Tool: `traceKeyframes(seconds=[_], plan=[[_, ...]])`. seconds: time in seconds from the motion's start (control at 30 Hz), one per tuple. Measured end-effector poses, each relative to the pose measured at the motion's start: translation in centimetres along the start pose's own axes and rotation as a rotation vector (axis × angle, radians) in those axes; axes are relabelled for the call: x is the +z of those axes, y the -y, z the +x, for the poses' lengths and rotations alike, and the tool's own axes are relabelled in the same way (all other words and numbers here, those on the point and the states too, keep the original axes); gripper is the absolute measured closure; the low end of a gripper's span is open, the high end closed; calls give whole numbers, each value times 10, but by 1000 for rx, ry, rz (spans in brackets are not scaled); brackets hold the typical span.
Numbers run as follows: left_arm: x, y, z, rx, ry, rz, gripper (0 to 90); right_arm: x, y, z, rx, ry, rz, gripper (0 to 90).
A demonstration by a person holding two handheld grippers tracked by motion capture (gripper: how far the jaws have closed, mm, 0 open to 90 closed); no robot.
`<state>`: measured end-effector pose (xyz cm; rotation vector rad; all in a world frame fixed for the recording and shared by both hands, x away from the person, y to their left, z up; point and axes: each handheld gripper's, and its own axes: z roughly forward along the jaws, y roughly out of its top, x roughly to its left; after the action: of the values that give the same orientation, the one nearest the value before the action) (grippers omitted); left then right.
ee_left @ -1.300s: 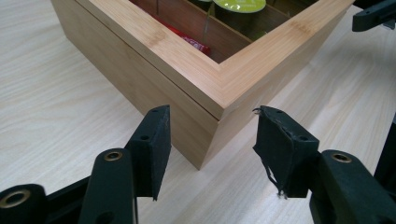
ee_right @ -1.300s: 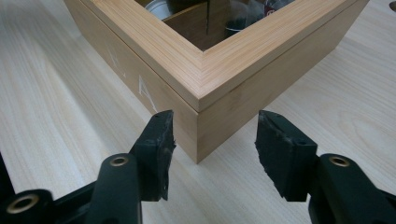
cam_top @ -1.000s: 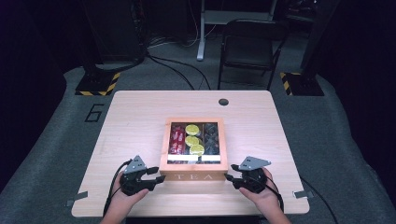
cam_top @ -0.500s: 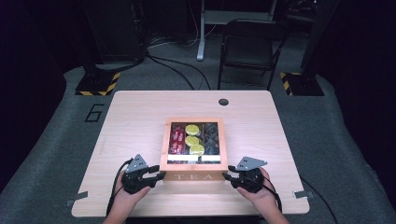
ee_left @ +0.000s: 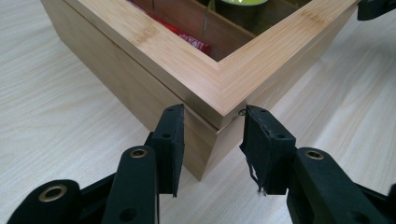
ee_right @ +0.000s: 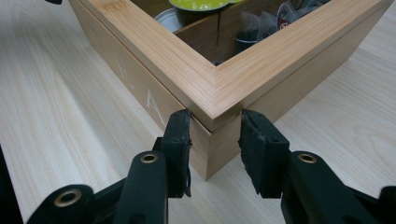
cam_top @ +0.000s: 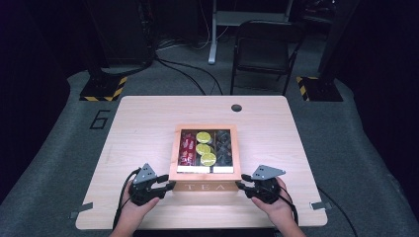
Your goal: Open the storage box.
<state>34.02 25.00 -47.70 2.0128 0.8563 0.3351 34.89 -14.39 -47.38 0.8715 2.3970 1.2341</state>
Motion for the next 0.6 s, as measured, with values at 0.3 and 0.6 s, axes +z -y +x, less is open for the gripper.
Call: traceKeyframes(seconds=[0.3, 0.6], plan=[[0, -6, -3, -16, -12, -39, 582, -4, -4, 0, 37, -2, -43, 628], [2, -8, -6, -17, -35, -53, 553, -4, -7, 0, 30, 6, -56, 615]])
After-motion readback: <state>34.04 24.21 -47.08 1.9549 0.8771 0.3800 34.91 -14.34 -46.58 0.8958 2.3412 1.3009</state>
